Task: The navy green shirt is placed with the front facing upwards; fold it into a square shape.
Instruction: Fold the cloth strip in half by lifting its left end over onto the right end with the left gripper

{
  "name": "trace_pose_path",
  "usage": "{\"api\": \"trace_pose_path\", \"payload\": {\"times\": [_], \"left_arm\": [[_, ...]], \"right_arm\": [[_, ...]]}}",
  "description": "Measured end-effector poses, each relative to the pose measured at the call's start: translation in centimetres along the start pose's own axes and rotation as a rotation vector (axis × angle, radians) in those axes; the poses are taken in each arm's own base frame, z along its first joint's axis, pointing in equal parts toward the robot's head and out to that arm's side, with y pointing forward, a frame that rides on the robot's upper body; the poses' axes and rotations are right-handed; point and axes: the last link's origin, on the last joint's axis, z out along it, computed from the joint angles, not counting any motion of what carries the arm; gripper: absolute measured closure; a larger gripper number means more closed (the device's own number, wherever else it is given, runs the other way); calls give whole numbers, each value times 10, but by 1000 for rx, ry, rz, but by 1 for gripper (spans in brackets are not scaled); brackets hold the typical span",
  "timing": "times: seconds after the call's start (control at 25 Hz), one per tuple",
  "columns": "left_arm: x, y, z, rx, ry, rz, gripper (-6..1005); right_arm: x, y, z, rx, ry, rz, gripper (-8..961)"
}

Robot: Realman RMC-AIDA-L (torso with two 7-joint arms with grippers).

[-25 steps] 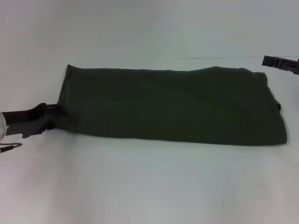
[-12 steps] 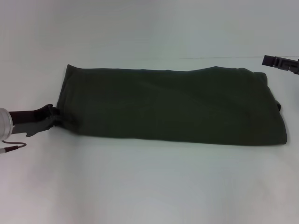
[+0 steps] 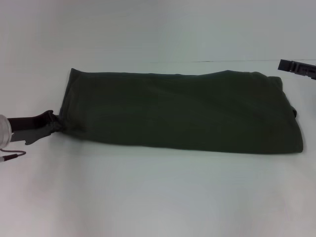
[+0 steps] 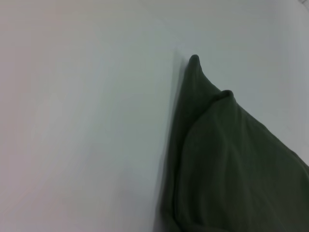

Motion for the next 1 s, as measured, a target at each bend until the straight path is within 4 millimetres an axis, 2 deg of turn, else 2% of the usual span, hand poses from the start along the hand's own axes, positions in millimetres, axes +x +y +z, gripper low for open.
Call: {"api": "trace_pose_path", "payload": {"times": [0.12,0.52,1.0], "left_arm": [[-1,-3,-3,-8,3,-16,998],[-7,-24,-35,-72,82,-65,997],[-7,-75,-82,-22,238,-94,998]], "right_arm": [[1,0,0,2,-1,1,24],[10,4,5,-13,-10,23,25],[25,19,24,-64,-29,55,25]]}}
